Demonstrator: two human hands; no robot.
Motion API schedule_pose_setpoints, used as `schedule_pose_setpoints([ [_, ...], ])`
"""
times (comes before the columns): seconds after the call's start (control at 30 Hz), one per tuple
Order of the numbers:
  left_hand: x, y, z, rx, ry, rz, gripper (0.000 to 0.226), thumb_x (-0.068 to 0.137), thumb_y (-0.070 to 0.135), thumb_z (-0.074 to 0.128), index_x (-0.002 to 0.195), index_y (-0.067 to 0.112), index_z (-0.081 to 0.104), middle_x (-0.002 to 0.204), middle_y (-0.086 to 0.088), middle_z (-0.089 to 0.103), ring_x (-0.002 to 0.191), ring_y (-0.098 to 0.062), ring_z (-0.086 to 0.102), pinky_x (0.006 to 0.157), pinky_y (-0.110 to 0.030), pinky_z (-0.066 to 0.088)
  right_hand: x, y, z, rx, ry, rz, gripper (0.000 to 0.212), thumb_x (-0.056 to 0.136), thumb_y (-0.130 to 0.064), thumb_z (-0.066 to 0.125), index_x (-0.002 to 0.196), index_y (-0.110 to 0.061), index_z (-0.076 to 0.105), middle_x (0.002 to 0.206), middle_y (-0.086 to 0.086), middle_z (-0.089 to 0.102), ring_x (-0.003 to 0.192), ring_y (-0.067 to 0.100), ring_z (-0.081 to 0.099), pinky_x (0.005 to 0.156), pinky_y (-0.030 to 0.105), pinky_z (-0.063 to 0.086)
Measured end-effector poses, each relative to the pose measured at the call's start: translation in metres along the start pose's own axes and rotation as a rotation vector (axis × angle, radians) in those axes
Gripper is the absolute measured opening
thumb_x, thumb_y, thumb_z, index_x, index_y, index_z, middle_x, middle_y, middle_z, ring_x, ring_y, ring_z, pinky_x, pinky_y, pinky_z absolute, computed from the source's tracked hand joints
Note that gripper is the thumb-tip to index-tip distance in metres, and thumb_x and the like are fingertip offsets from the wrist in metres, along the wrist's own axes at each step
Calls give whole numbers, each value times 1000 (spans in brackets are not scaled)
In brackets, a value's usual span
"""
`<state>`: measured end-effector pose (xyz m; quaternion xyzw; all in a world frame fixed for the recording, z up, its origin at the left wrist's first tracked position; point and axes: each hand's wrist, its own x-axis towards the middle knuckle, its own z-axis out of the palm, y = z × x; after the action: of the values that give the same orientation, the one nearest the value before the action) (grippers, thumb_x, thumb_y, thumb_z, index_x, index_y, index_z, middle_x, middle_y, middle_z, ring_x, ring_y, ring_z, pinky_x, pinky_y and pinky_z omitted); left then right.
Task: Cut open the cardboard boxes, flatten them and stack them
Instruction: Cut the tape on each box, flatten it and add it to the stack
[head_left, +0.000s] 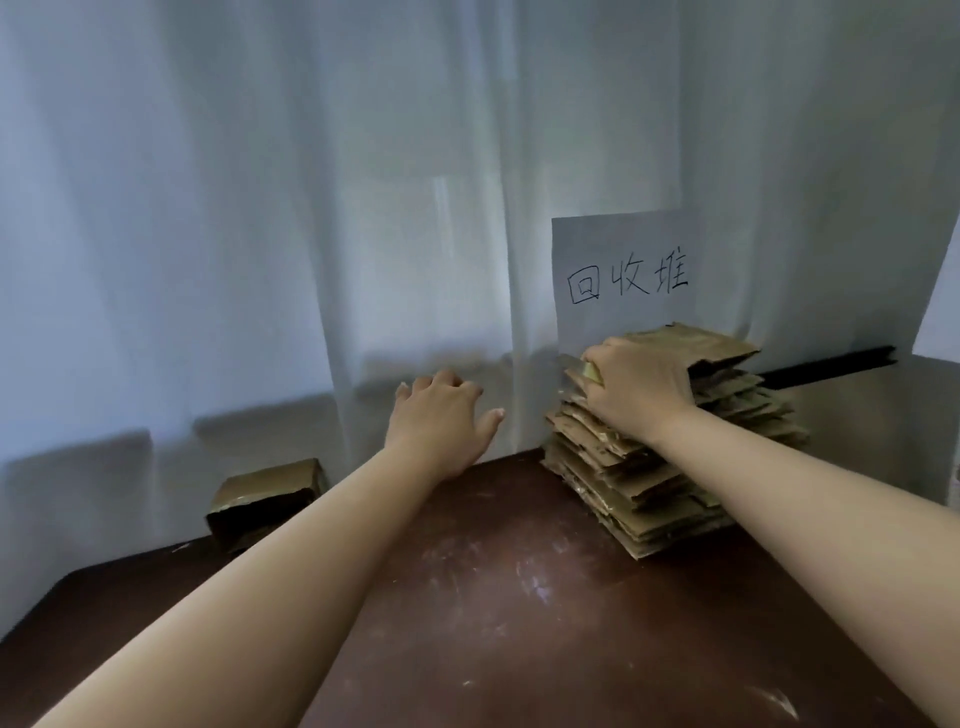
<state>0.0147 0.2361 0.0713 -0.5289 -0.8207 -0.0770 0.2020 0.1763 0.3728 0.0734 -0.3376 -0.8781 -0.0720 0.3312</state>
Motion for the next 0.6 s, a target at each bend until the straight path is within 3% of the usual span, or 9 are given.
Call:
schedule_pose_setpoints([
  [0.07, -17, -32, -2, -5, 9, -37, 52, 97, 52, 37, 138, 22, 48, 139, -6, 46, 129, -30, 40, 110, -47, 29, 6, -36, 6, 56, -46, -32, 19, 95, -14, 43, 96, -9, 61, 92, 2, 56, 79, 23, 52, 52, 26, 30],
  [0.13, -36, -66, 1, 19, -13, -80, 51, 97, 51, 39, 138, 23, 48, 138, -6, 47, 128, -29, 40, 109, -46, 30, 11, -75, 17, 95, -93, -67, 19, 94, -12, 44, 98, -9, 61, 93, 6, 57, 86, 27, 56, 58, 28, 32],
  [0.33, -94, -164, 26, 50, -105, -270, 49, 94, 49, 45, 136, 23, 49, 136, -6, 47, 128, -30, 40, 108, -45, 31, 8, -179, 73, 179, -244, -188, 15, 93, -17, 48, 95, -15, 63, 98, 7, 65, 90, 31, 60, 65, 30, 35],
  [0.6, -114, -231, 76, 1, -150, -365, 55, 93, 45, 50, 141, 20, 41, 136, -9, 46, 126, -32, 41, 106, -43, 35, -5, -241, 144, 195, -337, -233, 15, 94, -24, 48, 93, -18, 61, 100, 7, 65, 94, 34, 60, 66, 30, 35],
])
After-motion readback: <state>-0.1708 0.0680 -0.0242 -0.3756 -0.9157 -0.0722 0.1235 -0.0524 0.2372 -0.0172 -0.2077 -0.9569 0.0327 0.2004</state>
